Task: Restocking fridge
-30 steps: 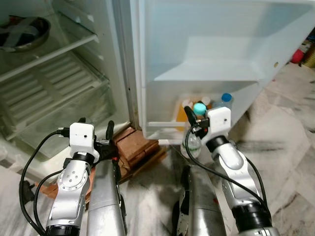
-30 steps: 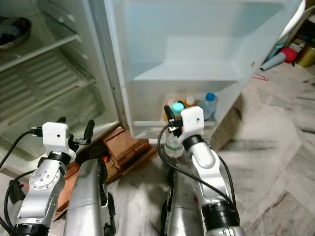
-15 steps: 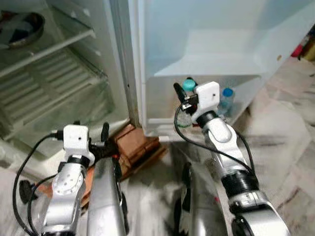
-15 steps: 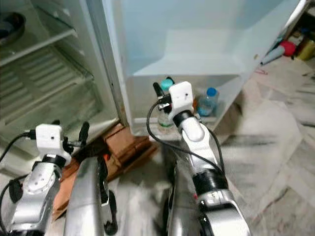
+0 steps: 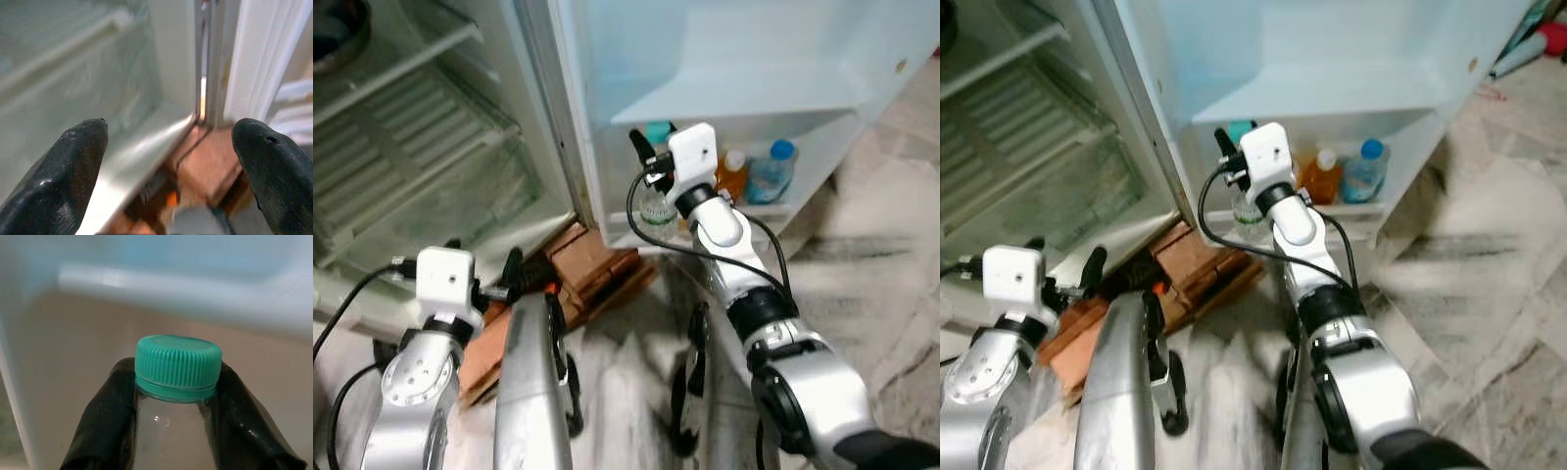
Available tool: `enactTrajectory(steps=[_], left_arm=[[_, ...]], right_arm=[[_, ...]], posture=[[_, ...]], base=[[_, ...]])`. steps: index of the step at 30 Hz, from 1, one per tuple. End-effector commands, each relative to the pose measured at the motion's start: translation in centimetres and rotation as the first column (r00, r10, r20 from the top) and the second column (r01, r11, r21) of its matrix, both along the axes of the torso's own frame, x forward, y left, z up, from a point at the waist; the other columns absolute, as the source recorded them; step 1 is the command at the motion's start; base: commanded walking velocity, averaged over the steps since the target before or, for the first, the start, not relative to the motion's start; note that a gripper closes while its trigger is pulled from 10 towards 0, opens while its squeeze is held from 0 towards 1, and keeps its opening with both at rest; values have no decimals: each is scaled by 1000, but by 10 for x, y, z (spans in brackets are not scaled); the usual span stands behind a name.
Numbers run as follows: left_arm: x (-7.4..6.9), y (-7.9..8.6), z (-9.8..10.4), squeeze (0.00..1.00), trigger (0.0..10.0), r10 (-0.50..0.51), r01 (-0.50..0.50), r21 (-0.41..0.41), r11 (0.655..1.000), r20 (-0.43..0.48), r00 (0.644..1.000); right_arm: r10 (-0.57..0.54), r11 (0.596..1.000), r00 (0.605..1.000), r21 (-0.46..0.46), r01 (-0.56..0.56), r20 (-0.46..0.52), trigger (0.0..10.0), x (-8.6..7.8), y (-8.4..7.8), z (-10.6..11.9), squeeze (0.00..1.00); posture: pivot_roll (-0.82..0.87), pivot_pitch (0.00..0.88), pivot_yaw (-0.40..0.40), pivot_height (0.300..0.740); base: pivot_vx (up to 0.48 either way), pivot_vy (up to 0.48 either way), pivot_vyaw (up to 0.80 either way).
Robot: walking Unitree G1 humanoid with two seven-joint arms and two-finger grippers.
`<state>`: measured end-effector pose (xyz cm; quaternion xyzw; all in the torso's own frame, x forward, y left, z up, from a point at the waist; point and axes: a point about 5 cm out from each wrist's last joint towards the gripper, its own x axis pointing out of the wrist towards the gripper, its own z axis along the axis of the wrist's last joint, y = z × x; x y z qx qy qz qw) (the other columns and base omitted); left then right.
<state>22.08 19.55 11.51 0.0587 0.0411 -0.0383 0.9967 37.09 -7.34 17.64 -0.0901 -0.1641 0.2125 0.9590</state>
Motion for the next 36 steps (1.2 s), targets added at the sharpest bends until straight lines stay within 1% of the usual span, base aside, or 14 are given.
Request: enactTrajectory(steps=[1, 7, 11, 14, 15, 19, 20, 21, 22, 24, 25, 26, 30, 36], left_arm=[[-7, -2, 1, 0, 10000, -13, 13, -4, 1000, -25, 1000], [-9, -3, 3, 0, 10000, -3, 3, -8, 1000, -44, 999], [-9, -2, 6, 0, 10000, 9, -9, -11, 1000, -39, 999], [-10, -3, 6, 0, 10000, 19, -19, -16, 1000, -38, 999], [-10, -4, 6, 0, 10000, 22, -23, -19, 1000, -38, 999], [-10, -5, 5, 0, 10000, 24, -25, -25, 999, -43, 999], [-10, -7, 4, 0, 10000, 22, -24, -28, 999, -45, 999], [-10, -9, 3, 0, 10000, 18, -20, -32, 999, -47, 999], [-10, -9, 3, 0, 10000, 18, -20, -32, 999, -47, 999], [-7, -12, 3, 0, 10000, 14, -16, -36, 999, -43, 999], [-7, -12, 3, 0, 10000, 14, -16, -36, 999, -43, 999], [-7, -10, 4, 0, 10000, 18, -19, -33, 999, -38, 999], [-6, -6, 4, 0, 10000, 24, -25, -24, 999, -38, 999], [-4, -7, 3, 0, 10000, 19, -20, -19, 1000, -38, 999]], right_arm=[[2, 1000, 998, 14, -3, 66, 10000, 3, 5, 14, 0], [76, 995, 992, 56, -82, 102, 10000, 4, 20, 25, 0], [106, 985, 965, 108, -135, 239, 10000, 0, 42, 57, 0], [116, 978, 941, 129, -164, 319, 10000, -5, 49, 75, 0], [126, 978, 912, 108, -181, 390, 10000, -10, 53, 86, 0], [148, 974, 898, 97, -205, 414, 10000, -13, 56, 87, 0], [156, 977, 915, 80, -199, 372, 10000, -11, 56, 75, 0], [161, 982, 949, 50, -181, 271, 10000, -9, 55, 50, 0], [161, 982, 949, 50, -181, 271, 10000, -9, 55, 50, 0], [133, 991, 987, 2, -133, 91, 10000, -7, 47, 7, 0], [133, 991, 987, 2, -133, 91, 10000, -7, 47, 7, 0], [110, 994, 994, -8, -110, 12, 10000, -7, 42, -10, 0], [64, 998, 993, -11, -66, -103, 10000, -6, 32, -29, 0], [28, 998, 988, -43, -35, -149, 10000, -6, 22, -40, 0]], posture=[[226, 351, 53, 524], [235, 368, 41, 524], [235, 373, 27, 524], [230, 372, 14, 524], [228, 372, 9, 524], [219, 370, 6, 524], [215, 369, 5, 524], [216, 364, 3, 524], [216, 364, 3, 524], [227, 358, 1, 524], [227, 358, 1, 524], [230, 356, 1, 524], [231, 351, 5, 524], [228, 339, 12, 524]], base=[[0, 0, 0], [0, 0, 0], [0, 0, 0], [0, 0, 0], [0, 0, 0], [0, 0, 0], [0, 0, 0], [0, 0, 0], [0, 0, 0], [0, 0, 0], [0, 0, 0], [0, 0, 0], [0, 0, 0], [0, 0, 0]])
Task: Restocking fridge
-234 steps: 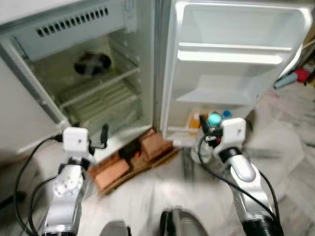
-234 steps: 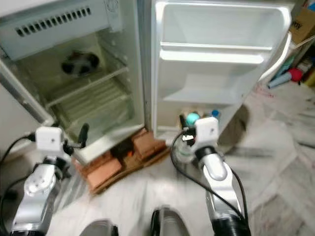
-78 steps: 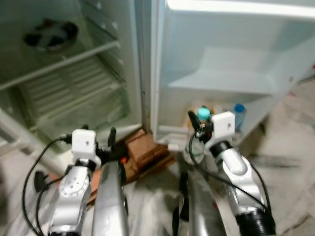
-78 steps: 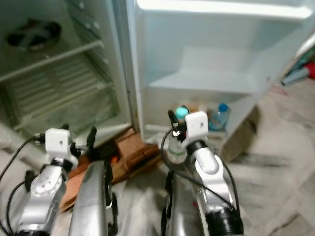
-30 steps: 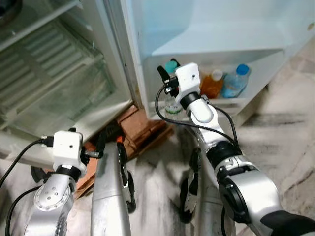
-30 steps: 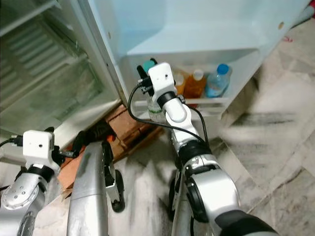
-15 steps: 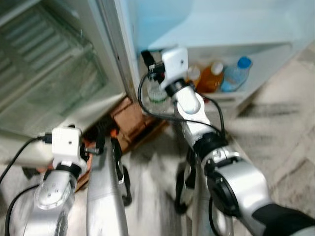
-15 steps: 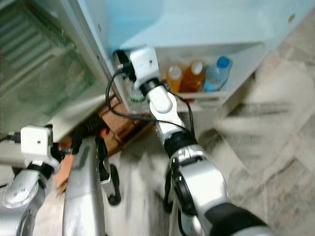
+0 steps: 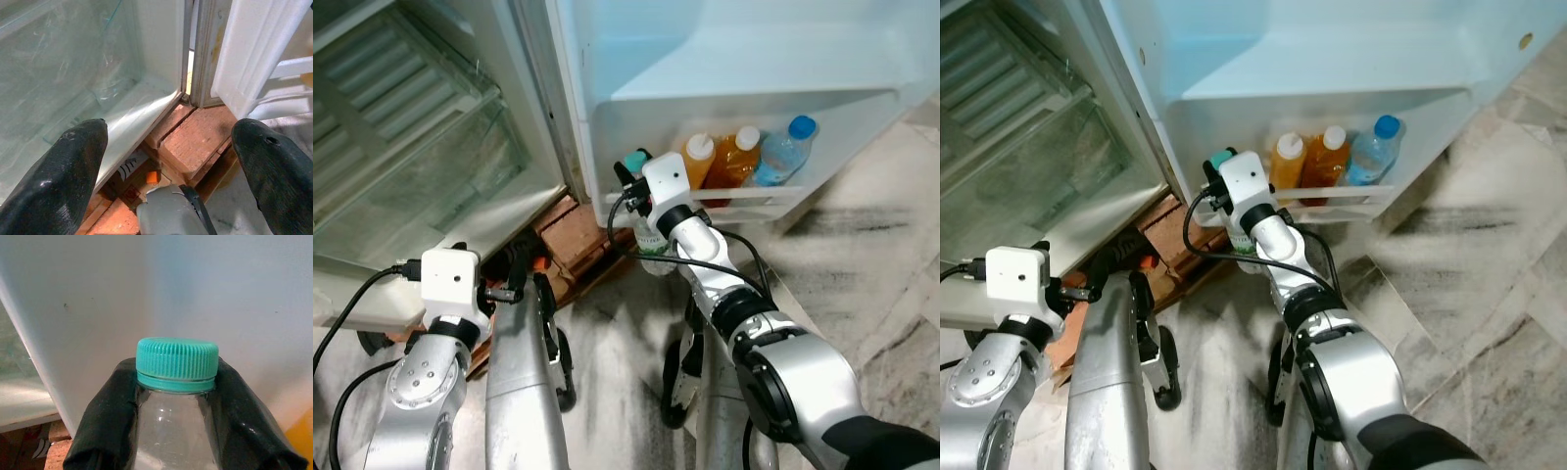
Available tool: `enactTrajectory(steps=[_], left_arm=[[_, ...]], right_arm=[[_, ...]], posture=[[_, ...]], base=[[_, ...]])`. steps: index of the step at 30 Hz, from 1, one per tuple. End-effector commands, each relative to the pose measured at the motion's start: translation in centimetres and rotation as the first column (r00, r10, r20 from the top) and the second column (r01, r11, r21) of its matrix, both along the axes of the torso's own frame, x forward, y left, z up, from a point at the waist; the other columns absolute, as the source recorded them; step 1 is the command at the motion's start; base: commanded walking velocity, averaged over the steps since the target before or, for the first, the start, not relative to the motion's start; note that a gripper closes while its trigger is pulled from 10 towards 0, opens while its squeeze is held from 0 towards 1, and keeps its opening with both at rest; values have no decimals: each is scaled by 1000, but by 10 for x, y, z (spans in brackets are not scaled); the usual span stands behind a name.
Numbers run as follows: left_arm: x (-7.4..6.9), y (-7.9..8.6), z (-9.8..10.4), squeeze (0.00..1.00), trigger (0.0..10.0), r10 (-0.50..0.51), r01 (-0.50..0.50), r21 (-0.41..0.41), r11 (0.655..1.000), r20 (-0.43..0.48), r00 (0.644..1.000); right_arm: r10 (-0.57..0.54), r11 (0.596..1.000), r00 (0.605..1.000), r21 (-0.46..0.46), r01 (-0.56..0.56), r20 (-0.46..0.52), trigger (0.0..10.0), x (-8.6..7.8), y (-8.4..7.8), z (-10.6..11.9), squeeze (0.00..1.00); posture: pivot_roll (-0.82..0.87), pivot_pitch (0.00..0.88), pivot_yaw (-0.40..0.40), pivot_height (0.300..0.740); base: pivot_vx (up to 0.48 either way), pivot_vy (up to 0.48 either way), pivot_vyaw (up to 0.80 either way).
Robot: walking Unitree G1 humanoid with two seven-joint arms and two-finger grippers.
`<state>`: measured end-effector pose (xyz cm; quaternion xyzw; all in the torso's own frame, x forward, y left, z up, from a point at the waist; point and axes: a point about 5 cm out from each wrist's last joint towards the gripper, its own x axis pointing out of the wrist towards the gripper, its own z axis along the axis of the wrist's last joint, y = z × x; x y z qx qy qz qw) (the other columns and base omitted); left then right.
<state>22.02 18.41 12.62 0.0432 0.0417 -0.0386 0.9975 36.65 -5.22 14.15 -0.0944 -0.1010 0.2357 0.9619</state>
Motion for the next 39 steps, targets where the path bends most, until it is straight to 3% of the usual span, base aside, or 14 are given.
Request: enactTrajectory(steps=[1, 9, 10, 13, 15, 16, 19, 21, 24, 30, 31, 39], left_arm=[[-2, 3, -7, 0, 10000, 14, -14, 11, 1000, -33, 999], [5, 1, -5, 0, 10000, 3, -3, 13, 1000, -21, 1000], [6, 2, -4, 0, 10000, 7, -7, 13, 1000, -16, 1000], [7, 3, -4, 0, 10000, 9, -9, 14, 1000, -14, 1000], [8, 4, -5, 0, 10000, 12, -12, 15, 1000, -13, 1000], [8, 4, -5, 0, 10000, 12, -12, 15, 1000, -13, 1000], [8, 2, -7, 0, 10000, 8, -8, 10, 1000, -15, 1000], [8, 0, -7, 0, 10000, 4, -4, 6, 1000, -14, 1000], [10, -6, -6, 0, 10000, -5, 5, -6, 1000, -5, 1000], [8, -2, -6, 0, 10000, 1, -1, -2, 1000, -4, 1000], [8, 0, -6, 0, 10000, 8, -8, 1, 1000, -4, 1000], [8, -1, -6, 0, 10000, 12, -12, 0, 1000, 1, 1000]], right_arm=[[-3, 1000, 1000, -2, 3, -28, 10000, -2, -2, -7, 0], [5, 1000, 1000, 27, -5, 16, 10000, -4, -9, -4, 0], [33, 997, 993, 60, -41, 116, 10000, -7, -7, 10, 0], [52, 995, 981, 75, -67, 189, 10000, -8, -5, 22, 0], [89, 986, 914, 97, -138, 396, 10000, -15, 3, 61, 0], [89, 986, 914, 97, -138, 396, 10000, -15, 3, 61, 0], [101, 982, 846, 83, -168, 524, 10000, -21, 8, 91, 0], [97, 983, 829, 78, -167, 550, 10000, -21, 9, 97, 0], [102, 989, 742, 12, -147, 663, 10000, -24, 11, 119, 0], [112, 988, 624, -20, -152, 774, 10000, -35, 12, 148, 0], [114, 985, 587, -16, -170, 801, 10000, -41, 15, 162, 0], [100, 979, 508, 6, -204, 856, 10000, -58, 17, 189, 0]], posture=[[226, 336, 15, 524], [222, 318, 27, 524], [222, 313, 28, 524], [217, 309, 26, 524], [202, 305, 24, 524], [202, 305, 24, 524], [195, 302, 22, 524], [194, 302, 21, 524], [196, 302, 19, 524], [210, 307, 16, 524], [211, 307, 12, 524], [207, 311, 6, 524]], base=[[0, 0, 0], [0, 0, 0], [0, 0, 0], [0, 0, 0], [0, 0, 0], [0, 0, 0], [0, 0, 0], [0, 0, 0], [0, 0, 0], [0, 0, 0], [0, 0, 0], [0, 0, 0]])
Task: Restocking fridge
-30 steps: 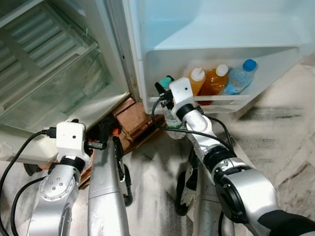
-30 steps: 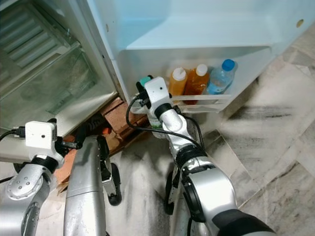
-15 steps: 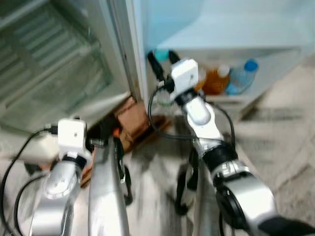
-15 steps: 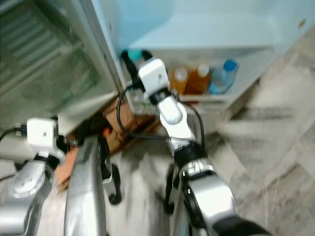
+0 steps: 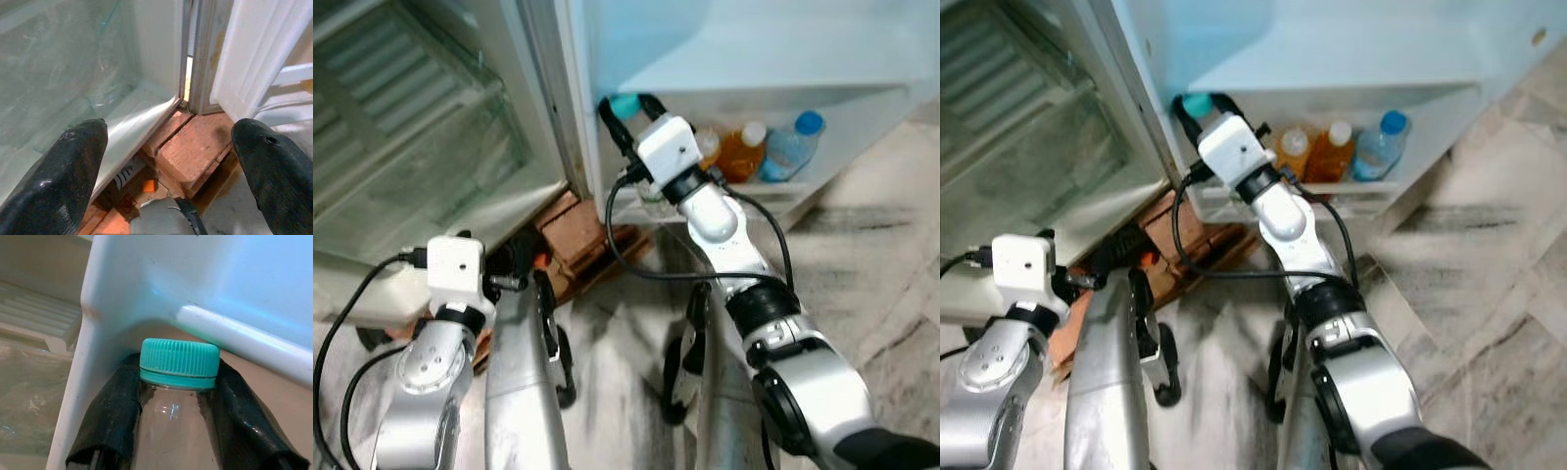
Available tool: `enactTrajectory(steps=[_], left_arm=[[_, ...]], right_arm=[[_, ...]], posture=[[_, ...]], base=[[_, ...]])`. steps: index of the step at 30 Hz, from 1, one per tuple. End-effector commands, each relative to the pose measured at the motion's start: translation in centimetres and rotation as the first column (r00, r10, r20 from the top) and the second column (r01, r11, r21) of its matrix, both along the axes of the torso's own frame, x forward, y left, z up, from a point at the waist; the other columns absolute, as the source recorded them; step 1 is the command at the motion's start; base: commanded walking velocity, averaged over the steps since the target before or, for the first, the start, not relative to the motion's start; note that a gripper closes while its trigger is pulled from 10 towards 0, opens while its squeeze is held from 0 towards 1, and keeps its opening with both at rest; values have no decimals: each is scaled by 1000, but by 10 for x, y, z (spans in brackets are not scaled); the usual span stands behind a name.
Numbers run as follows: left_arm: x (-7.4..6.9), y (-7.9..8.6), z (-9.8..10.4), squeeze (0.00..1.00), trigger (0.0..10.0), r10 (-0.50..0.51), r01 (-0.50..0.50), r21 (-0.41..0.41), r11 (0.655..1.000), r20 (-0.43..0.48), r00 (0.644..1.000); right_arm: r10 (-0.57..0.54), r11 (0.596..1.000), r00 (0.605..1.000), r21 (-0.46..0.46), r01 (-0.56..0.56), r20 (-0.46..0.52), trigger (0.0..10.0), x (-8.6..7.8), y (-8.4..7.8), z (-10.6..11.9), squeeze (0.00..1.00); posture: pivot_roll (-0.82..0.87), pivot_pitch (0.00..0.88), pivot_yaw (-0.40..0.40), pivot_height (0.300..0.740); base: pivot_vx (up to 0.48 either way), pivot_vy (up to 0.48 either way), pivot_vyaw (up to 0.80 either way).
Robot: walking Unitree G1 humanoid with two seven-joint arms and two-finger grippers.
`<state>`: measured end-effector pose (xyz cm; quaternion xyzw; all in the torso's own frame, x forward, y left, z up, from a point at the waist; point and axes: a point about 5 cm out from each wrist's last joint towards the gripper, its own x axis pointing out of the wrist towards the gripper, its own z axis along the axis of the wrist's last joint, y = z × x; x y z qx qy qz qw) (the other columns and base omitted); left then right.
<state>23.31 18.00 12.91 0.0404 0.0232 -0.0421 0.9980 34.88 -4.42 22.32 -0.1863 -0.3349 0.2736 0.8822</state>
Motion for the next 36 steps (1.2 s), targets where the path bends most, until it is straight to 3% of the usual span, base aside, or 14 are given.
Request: enactTrajectory(steps=[1, 4, 7, 9, 11, 13, 15, 17, 20, 21, 22, 24, 36], left_arm=[[-5, 3, -9, 0, 10000, 21, -21, 7, 1000, -35, 999], [-6, 2, -10, 0, 10000, 20, -20, 3, 1000, -40, 999], [-7, 1, -12, 0, 10000, 17, -17, 2, 1000, -42, 999], [-6, -1, -12, 0, 10000, 10, -10, 1, 1000, -42, 999], [-6, -1, -11, 0, 10000, 10, -10, 1, 1000, -42, 999], [-7, 0, -12, 0, 10000, 7, -7, 3, 1000, -45, 999], [-7, 0, -12, 0, 10000, 7, -7, 3, 1000, -46, 999], [-8, 0, -12, 0, 10000, 7, -6, 5, 1000, -48, 999], [-8, 1, -12, 0, 10000, 6, -6, 9, 1000, -51, 999], [-8, 1, -12, 0, 10000, 6, -6, 9, 1000, -51, 999], [-9, 1, -12, 0, 10000, 5, -5, 10, 1000, -52, 999], [-8, 0, -12, 0, 10000, 4, -3, 11, 1000, -53, 999], [-6, 0, -13, 0, 10000, -1, 2, 12, 1000, -52, 999]], right_arm=[[67, 972, 872, 165, -167, 486, 10000, -41, 9, 107, 0], [84, 977, 835, 119, -176, 543, 10000, -49, 13, 107, 0], [102, 985, 838, 64, -161, 537, 10000, -48, 16, 87, 0], [128, 991, 872, -36, -126, 472, 10000, -40, 17, 52, 0], [131, 991, 881, -58, -118, 454, 10000, -38, 17, 44, 0], [138, 981, 933, -176, -82, 333, 10000, -27, 20, 3, 0], [135, 979, 941, -190, -78, 310, 10000, -25, 21, -3, 0], [115, 970, 969, -235, -62, 221, 10000, -19, 21, -23, 0], [71, 971, 997, -231, -65, 15, 10000, -11, 22, -48, 0], [71, 971, 997, -231, -65, 15, 10000, -11, 22, -48, 0], [46, 976, 996, -208, -61, -80, 10000, -8, 20, -58, 0], [38, 976, 988, -206, -69, -151, 10000, -7, 19, -67, 0], [-75, 976, 965, -217, 20, -250, 10000, -1, -1, -89, 0]], posture=[[207, 311, 6, 524], [199, 311, 8, 524], [202, 312, 8, 524], [203, 315, 11, 524], [203, 319, 13, 524], [213, 326, 15, 524], [213, 326, 15, 524], [219, 330, 17, 524], [225, 335, 19, 524], [225, 335, 19, 524], [226, 335, 19, 524], [226, 336, 19, 524], [221, 330, 20, 524]], base=[[0, 0, 0], [0, 0, 0], [0, 0, 0], [0, 0, 0], [0, 0, 0], [0, 0, 0], [0, 0, 0], [0, 0, 0], [0, 0, 0], [0, 0, 0], [0, 0, 0], [0, 0, 0], [0, 0, 0]])
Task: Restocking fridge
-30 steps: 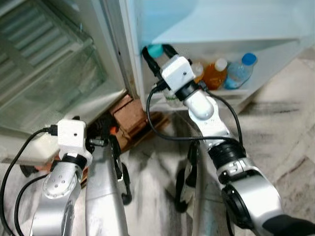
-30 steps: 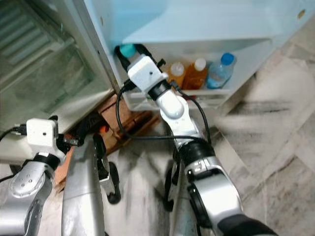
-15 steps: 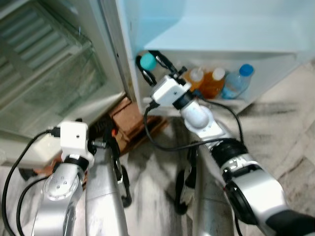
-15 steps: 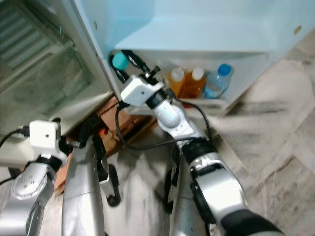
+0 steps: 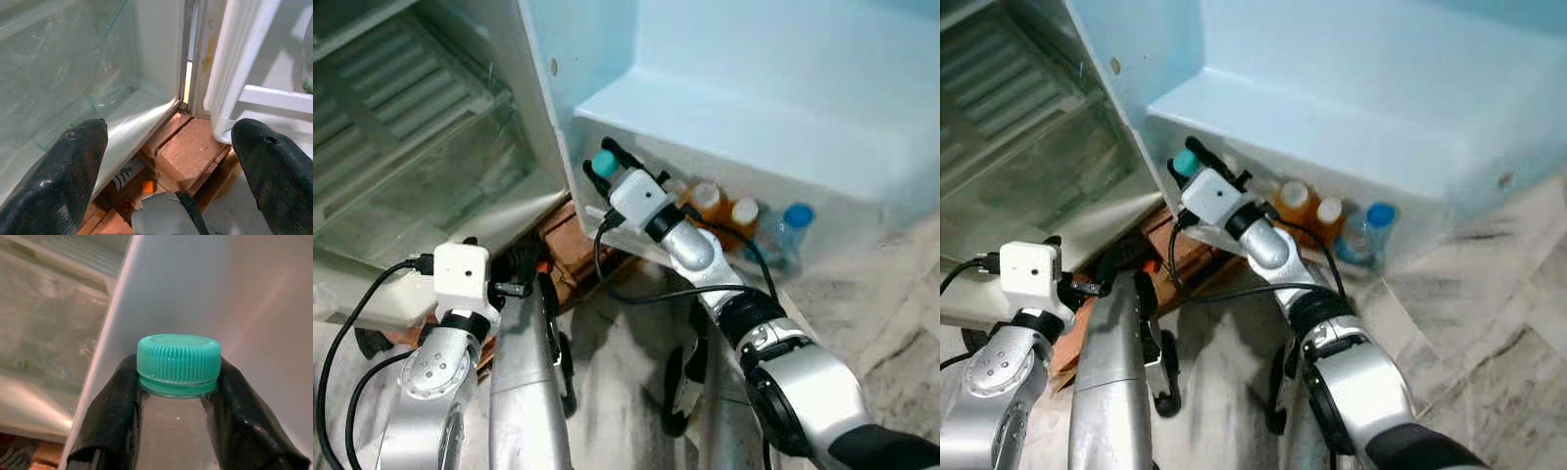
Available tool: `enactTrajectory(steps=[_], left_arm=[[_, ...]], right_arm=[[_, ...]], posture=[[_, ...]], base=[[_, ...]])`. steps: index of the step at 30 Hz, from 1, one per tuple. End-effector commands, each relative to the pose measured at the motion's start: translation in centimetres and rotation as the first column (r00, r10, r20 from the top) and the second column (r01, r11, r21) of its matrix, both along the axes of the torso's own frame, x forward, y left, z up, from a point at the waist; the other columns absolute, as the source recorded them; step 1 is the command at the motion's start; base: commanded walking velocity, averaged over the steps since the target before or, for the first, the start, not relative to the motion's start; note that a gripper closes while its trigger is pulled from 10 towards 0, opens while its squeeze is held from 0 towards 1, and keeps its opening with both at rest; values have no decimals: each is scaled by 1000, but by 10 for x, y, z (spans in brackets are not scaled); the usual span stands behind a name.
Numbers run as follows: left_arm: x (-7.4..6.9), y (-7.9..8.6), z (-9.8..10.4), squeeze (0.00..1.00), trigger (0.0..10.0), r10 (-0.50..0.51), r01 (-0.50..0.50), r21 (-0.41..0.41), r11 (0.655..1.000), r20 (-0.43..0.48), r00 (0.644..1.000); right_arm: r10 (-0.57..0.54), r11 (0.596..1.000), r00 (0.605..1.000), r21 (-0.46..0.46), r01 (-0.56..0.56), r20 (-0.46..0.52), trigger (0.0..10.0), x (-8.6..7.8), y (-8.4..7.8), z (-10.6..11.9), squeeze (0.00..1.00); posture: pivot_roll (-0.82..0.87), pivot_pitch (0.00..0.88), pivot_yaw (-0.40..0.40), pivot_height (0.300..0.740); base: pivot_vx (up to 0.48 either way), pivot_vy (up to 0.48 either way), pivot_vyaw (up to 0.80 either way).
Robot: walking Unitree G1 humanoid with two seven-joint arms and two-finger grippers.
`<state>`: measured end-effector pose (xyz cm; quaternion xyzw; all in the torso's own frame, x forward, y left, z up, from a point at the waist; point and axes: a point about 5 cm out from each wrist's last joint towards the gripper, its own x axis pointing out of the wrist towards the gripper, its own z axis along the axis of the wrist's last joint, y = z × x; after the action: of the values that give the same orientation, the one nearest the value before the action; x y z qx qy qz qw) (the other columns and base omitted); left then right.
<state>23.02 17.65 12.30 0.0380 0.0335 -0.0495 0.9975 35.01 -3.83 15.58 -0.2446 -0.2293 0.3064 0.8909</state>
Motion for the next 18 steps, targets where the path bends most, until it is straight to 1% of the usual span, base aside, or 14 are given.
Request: enactTrajectory(steps=[1, 6, 8, 10, 11, 12, 13, 14, 15, 16, 17, 18], left_arm=[[-2, 3, -7, 0, 10000, 11, -11, 17, 1000, -30, 999], [-1, 3, -6, 0, 10000, 9, -8, 20, 1000, -25, 1000], [-1, 3, -6, 0, 10000, 9, -8, 20, 1000, -25, 1000], [-1, 2, -6, 0, 10000, 8, -7, 23, 1000, -24, 1000], [-1, 2, -6, 0, 10000, 7, -7, 24, 1000, -23, 1000], [-1, 2, -6, 0, 10000, 7, -6, 24, 1000, -23, 1000], [-1, 2, -6, 0, 10000, 7, -6, 24, 1000, -23, 1000], [0, 2, -6, 0, 10000, 6, -6, 25, 1000, -22, 1000], [0, 2, -6, 0, 10000, 6, -5, 26, 1000, -21, 1000], [0, 2, -6, 0, 10000, 6, -5, 26, 1000, -21, 1000], [0, 2, -6, 0, 10000, 6, -6, 26, 1000, -21, 1000], [0, 2, -6, 0, 10000, 7, -6, 25, 1000, -21, 1000]], right_arm=[[-37, 998, 994, -55, 32, -101, 10000, -2, -9, -25, 0], [-63, 996, 992, -64, 56, -107, 10000, 0, -12, -26, 0], [-74, 995, 992, -81, 65, -104, 10000, 0, -13, -27, 0], [-107, 989, 983, -115, 90, -152, 10000, 2, -15, -34, 0], [-130, 985, 972, -137, 104, -195, 10000, 2, -16, -41, 0], [-147, 984, 958, -137, 116, -246, 10000, 3, -18, -46, 0], [-147, 984, 958, -137, 116, -246, 10000, 3, -18, -46, 0], [-171, 983, 928, -121, 139, -330, 10000, 3, -21, -53, 0], [-179, 983, 909, -100, 152, -375, 10000, 4, -23, -56, 0], [-179, 983, 909, -100, 152, -375, 10000, 4, -23, -56, 0], [-173, 985, 910, -68, 159, -376, 10000, 4, -25, -54, 627], [-174, 985, 912, -66, 160, -371, 10000, 5, -25, -54, 627]], posture=[[221, 330, 19, 524], [222, 326, 21, 524], [221, 325, 21, 524], [221, 324, 21, 524], [224, 323, 22, 524], [225, 323, 22, 524], [225, 323, 22, 524], [225, 323, 22, 524], [227, 324, 23, 524], [227, 324, 23, 524], [227, 324, 22, 524], [227, 324, 22, 524]], base=[[0, 0, 0], [0, 0, 0], [0, 0, 0], [0, 0, 0], [0, 0, 0], [0, 0, 0], [0, 0, 0], [0, 0, 0], [0, 0, 0], [0, 0, 0], [0, 0, 0], [0, 0, 0]])
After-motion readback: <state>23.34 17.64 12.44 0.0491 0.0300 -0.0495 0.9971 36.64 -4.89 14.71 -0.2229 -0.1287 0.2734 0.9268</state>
